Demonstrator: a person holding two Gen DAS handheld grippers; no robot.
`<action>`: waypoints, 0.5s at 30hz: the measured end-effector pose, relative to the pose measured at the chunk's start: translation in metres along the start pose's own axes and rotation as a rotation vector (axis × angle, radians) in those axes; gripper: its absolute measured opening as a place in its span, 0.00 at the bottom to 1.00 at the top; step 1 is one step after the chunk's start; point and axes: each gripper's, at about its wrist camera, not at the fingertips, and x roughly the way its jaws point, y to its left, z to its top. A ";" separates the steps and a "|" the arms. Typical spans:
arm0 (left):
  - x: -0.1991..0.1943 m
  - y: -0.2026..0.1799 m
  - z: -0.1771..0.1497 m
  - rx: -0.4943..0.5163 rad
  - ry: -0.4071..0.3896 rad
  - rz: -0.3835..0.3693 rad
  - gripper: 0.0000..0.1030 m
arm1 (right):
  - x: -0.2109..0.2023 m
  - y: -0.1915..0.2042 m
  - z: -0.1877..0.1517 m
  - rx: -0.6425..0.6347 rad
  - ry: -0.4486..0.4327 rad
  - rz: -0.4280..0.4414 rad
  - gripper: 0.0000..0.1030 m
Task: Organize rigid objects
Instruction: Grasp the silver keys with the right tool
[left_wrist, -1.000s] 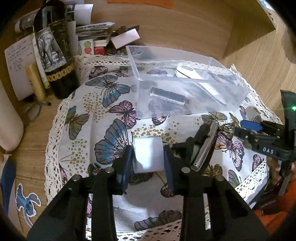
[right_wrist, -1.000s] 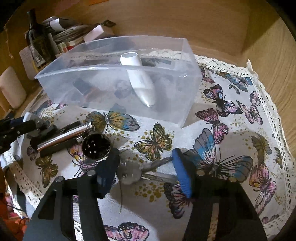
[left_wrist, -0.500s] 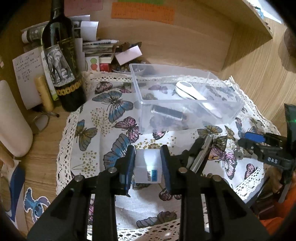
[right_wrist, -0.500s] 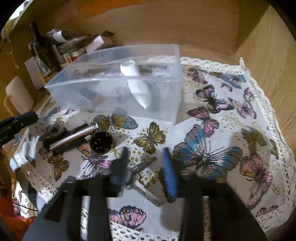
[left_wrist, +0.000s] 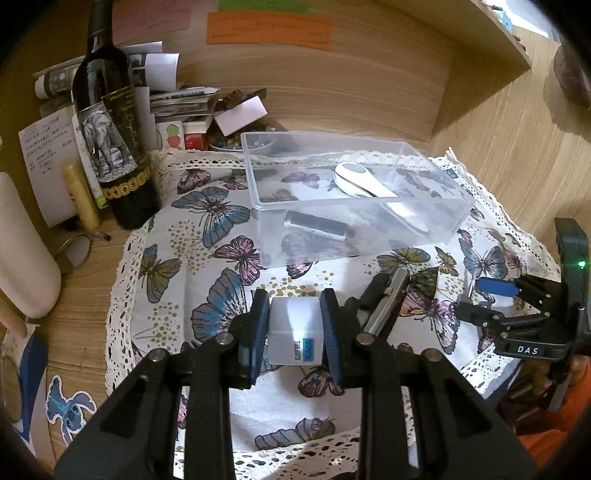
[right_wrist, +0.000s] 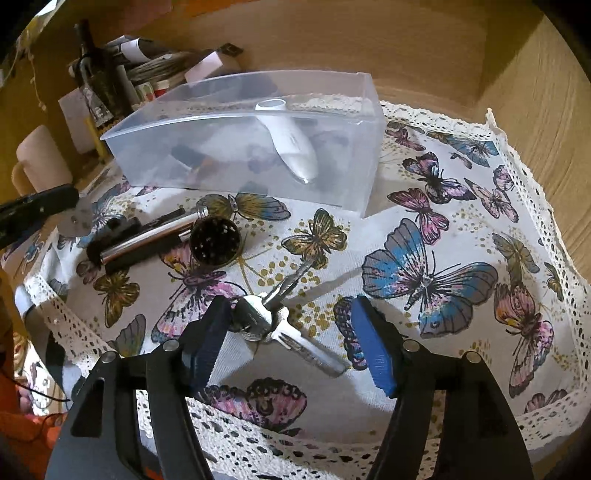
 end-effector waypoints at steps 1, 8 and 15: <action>0.000 0.000 0.000 0.000 0.000 0.000 0.27 | -0.001 0.001 0.000 -0.001 -0.004 0.002 0.62; 0.000 -0.002 -0.001 0.007 0.003 -0.003 0.28 | -0.013 0.008 0.002 -0.009 -0.039 0.030 0.62; 0.001 -0.004 0.002 0.014 0.001 -0.016 0.27 | 0.007 0.014 -0.003 -0.049 0.012 -0.010 0.68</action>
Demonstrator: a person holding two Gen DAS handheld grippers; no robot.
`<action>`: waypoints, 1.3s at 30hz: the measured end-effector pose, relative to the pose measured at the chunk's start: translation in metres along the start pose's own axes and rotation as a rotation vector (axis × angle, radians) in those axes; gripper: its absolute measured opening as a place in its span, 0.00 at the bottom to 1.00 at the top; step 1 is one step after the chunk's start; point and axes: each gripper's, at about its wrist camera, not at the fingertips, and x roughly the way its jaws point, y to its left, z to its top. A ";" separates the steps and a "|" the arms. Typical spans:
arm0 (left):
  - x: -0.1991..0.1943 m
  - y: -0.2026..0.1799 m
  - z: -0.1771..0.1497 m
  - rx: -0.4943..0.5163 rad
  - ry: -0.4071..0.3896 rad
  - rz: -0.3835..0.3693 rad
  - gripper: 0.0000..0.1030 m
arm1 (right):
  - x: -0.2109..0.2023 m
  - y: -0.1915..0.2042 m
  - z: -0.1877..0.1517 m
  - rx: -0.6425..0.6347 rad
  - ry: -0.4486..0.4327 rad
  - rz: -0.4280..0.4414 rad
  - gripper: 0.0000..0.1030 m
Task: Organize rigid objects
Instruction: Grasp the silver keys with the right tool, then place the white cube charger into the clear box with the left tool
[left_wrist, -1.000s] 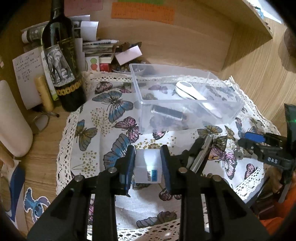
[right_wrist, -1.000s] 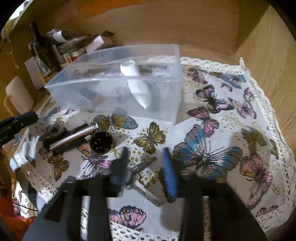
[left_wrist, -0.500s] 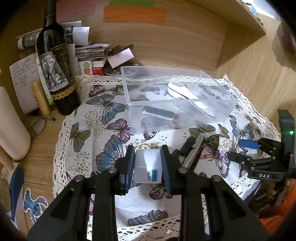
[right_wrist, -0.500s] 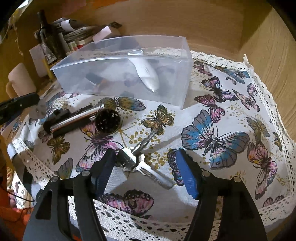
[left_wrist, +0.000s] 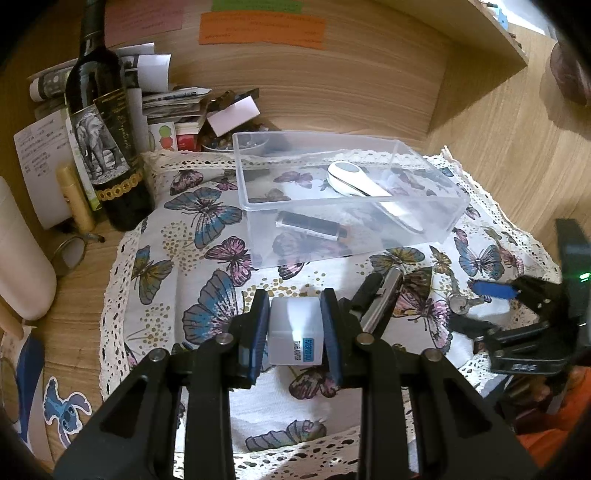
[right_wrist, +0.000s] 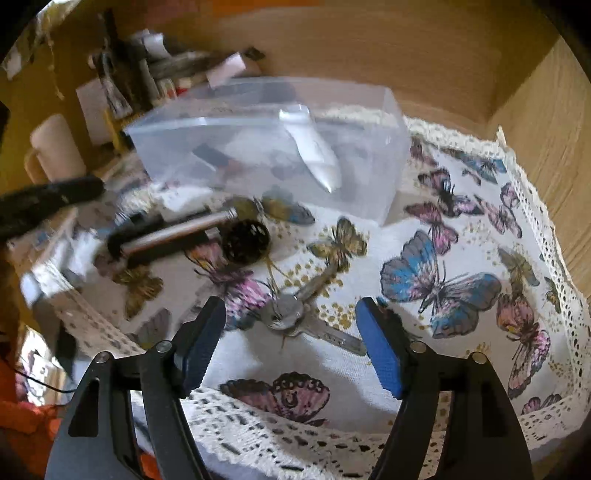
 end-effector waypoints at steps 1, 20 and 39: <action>0.000 0.000 0.000 0.002 -0.002 0.000 0.27 | -0.001 -0.001 -0.001 -0.002 -0.022 -0.005 0.67; -0.014 -0.023 0.036 0.054 -0.109 -0.016 0.28 | -0.033 -0.014 0.011 0.035 -0.133 -0.019 0.02; 0.000 -0.033 0.045 0.067 -0.096 -0.033 0.27 | -0.005 -0.023 -0.002 0.025 -0.066 -0.033 0.24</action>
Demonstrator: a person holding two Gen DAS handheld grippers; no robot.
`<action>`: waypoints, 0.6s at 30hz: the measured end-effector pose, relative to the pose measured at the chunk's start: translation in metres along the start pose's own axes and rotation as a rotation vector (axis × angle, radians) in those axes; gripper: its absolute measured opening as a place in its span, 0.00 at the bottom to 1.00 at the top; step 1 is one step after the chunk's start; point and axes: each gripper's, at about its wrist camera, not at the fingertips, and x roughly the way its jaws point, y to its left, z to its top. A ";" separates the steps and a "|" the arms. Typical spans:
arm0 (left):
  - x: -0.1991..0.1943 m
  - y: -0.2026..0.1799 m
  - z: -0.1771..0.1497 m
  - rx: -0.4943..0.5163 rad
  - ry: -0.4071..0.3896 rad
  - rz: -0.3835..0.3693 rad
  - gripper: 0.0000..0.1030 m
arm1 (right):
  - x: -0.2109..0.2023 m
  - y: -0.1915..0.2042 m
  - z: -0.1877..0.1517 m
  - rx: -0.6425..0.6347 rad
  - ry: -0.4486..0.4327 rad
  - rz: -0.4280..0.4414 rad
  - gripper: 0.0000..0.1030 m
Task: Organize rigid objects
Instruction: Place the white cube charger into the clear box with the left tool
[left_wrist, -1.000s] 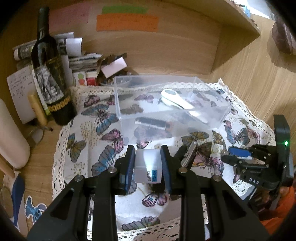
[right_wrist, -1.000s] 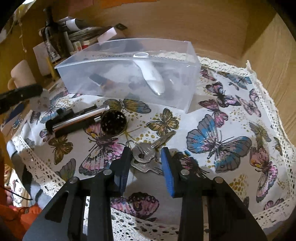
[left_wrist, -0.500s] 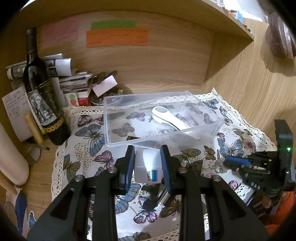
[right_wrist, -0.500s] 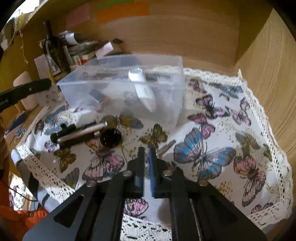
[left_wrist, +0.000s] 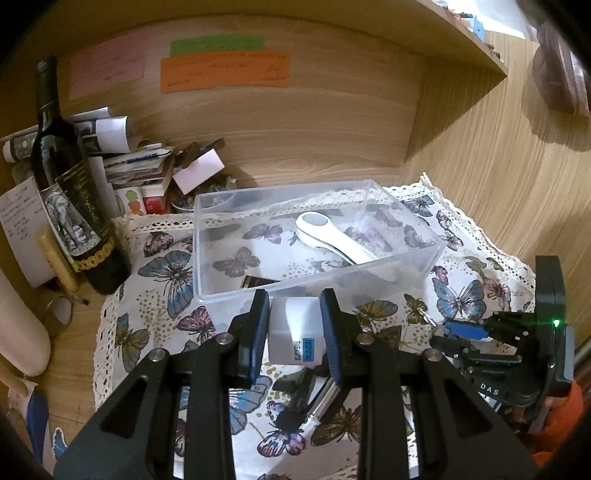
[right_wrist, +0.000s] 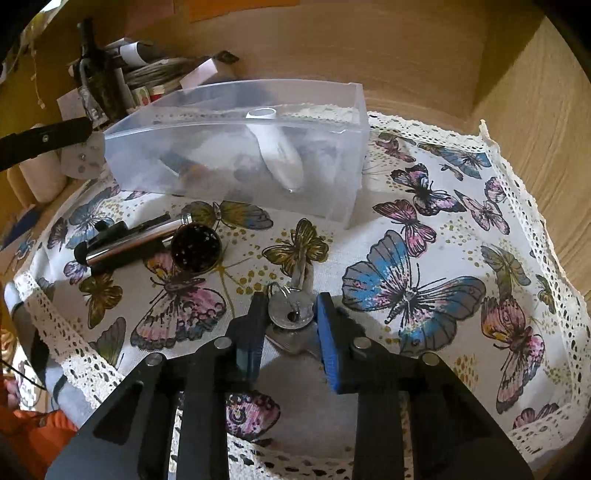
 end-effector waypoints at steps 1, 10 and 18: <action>0.001 0.000 0.000 0.001 0.001 -0.002 0.27 | -0.001 0.002 0.000 0.002 -0.004 -0.004 0.24; -0.001 0.000 0.005 0.008 -0.010 0.011 0.28 | -0.024 0.000 0.013 0.032 -0.087 -0.014 0.24; -0.003 0.006 0.017 -0.013 -0.047 0.016 0.27 | -0.050 0.000 0.034 0.020 -0.184 -0.027 0.24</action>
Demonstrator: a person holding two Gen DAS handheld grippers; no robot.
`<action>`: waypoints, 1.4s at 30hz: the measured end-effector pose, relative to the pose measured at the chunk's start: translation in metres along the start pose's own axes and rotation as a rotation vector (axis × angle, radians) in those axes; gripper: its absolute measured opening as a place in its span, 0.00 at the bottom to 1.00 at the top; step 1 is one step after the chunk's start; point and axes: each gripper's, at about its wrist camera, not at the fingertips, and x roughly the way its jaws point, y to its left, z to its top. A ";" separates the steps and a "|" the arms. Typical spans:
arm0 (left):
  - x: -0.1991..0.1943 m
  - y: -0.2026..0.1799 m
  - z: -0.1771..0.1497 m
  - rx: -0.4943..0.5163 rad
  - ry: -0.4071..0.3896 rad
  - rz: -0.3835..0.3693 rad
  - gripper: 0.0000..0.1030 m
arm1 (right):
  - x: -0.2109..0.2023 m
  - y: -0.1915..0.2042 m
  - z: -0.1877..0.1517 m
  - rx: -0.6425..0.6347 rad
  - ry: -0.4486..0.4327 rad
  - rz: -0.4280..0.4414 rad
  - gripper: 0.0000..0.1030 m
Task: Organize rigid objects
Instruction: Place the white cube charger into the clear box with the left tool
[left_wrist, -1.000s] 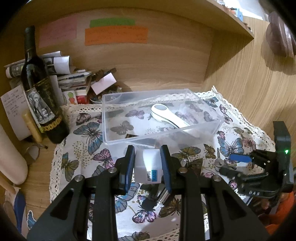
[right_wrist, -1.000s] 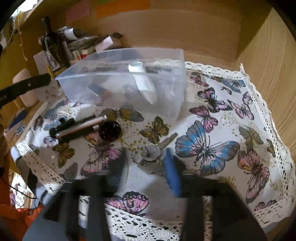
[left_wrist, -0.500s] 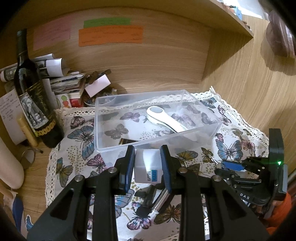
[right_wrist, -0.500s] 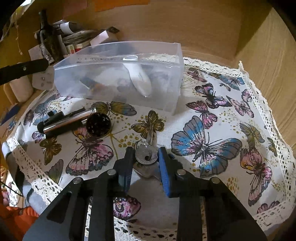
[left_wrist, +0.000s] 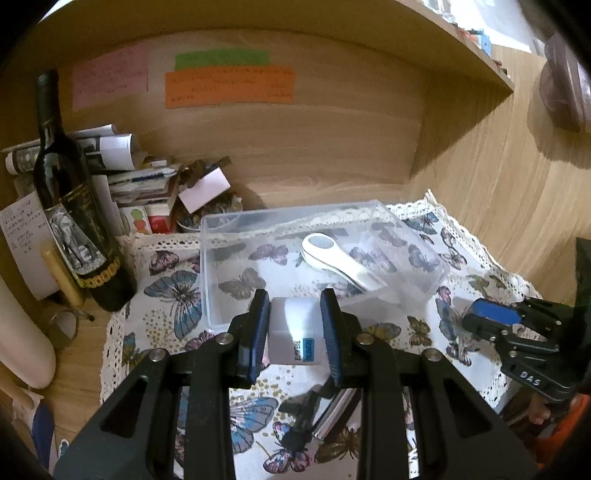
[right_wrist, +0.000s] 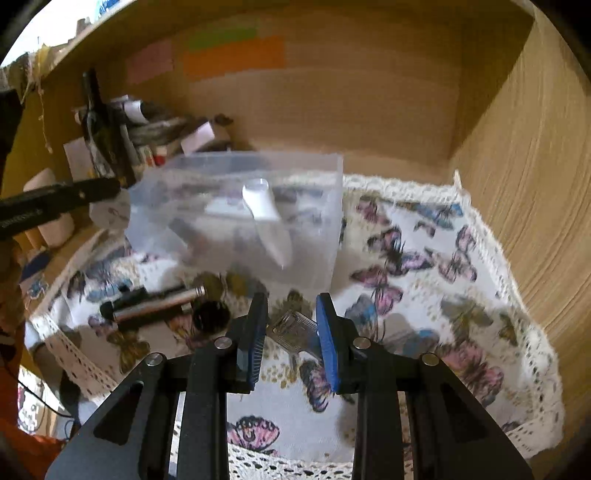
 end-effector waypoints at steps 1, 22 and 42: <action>0.000 0.000 0.002 -0.001 -0.004 0.001 0.27 | -0.002 0.001 0.003 -0.002 -0.009 0.007 0.07; 0.042 0.016 0.032 -0.005 0.043 0.032 0.27 | 0.000 -0.024 -0.020 0.043 0.080 -0.083 0.71; 0.080 0.013 0.038 0.025 0.149 0.012 0.27 | 0.044 -0.047 -0.037 0.117 0.184 -0.057 0.61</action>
